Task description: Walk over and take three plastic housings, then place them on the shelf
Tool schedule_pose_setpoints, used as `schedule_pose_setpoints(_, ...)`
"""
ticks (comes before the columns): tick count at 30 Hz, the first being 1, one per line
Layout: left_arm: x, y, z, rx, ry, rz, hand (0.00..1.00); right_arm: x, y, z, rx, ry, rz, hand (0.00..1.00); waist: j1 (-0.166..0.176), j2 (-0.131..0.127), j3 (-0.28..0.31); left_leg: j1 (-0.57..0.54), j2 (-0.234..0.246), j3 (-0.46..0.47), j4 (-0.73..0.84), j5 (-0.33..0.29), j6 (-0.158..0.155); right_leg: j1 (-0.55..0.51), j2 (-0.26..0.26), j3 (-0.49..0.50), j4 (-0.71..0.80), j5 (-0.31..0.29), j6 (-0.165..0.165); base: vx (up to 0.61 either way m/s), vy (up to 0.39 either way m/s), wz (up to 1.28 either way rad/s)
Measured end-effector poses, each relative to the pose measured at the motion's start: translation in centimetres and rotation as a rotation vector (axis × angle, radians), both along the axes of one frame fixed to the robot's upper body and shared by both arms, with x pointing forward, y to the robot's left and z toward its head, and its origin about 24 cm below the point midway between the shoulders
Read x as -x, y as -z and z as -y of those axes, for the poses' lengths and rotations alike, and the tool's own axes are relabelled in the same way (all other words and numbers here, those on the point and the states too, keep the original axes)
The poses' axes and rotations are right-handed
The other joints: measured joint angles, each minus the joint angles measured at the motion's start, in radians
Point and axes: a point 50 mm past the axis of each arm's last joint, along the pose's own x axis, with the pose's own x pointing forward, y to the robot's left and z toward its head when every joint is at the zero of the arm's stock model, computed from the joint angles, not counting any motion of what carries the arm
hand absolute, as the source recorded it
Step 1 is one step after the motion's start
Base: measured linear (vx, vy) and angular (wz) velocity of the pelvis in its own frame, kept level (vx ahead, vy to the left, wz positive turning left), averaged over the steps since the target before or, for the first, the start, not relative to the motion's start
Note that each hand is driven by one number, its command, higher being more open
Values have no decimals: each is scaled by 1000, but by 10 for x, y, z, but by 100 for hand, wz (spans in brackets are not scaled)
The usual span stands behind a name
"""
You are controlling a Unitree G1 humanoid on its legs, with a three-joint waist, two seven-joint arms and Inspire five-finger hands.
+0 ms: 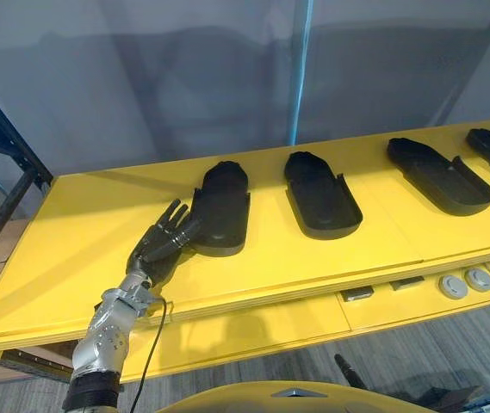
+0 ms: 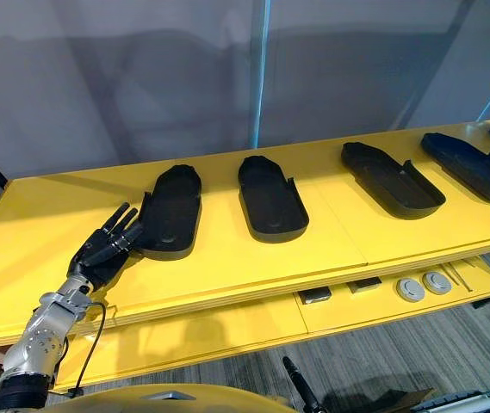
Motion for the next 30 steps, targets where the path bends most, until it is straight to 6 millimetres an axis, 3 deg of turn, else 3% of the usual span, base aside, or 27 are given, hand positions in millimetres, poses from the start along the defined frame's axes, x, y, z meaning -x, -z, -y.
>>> schedule_pose_setpoints(4, 1, 1, 8, 32, 66, -1, 100, 1, 0, 0, -17, 13, 0, 100, -8, -1, 1, -1, 0, 2, 0, -1, -1, 0, 0, 1, -1, 1, 1, 0, 0, 0)
schedule_pose_setpoints(15, -1, 2, 10, 59, 29, -9, 100, 2, 1, -1, -20, 17, -11, 100, -11, -2, 1, 0, 0, 4, 0, -1, -2, 0, 0, 2, 1, 2, 2, 0, 0, 0)
schedule_pose_setpoints(20, -3, -1, -4, -50, -218, -19, 100, 2, 1, 0, -8, 21, -13, 100, -11, -2, 1, 0, 0, 4, 0, -1, -2, 0, -1, 1, 2, 2, 2, 0, 0, 0)
schedule_pose_setpoints(24, 0, -8, -26, -255, -471, -17, 100, 1, 1, -1, 11, 20, -3, 100, -9, -5, 3, -5, -1, -5, 0, -1, -2, 1, -3, -7, 3, 2, 2, 1, 0, 5)
schedule_pose_setpoints(27, 1, -30, -30, -369, -639, 66, 100, 1, 1, -3, 23, 8, 3, 100, 2, -16, 10, -16, -3, -19, 0, 1, 1, 1, -6, -20, 5, 2, 1, 5, 1, 13)
schedule_pose_setpoints(28, 9, -74, -21, -367, -883, 313, 100, -2, 1, -5, 48, -20, 18, 100, 13, -29, 15, -14, -2, -27, 0, 3, 3, 2, -5, -26, 14, -1, -3, 7, 1, 6)
schedule_pose_setpoints(30, 9, -74, -21, -367, -883, 313, 100, -2, 1, -5, 48, -20, 18, 100, 13, -29, 15, -14, -2, -27, 0, 3, 3, 2, -5, -26, 14, -1, -3, 0, 0, 0)
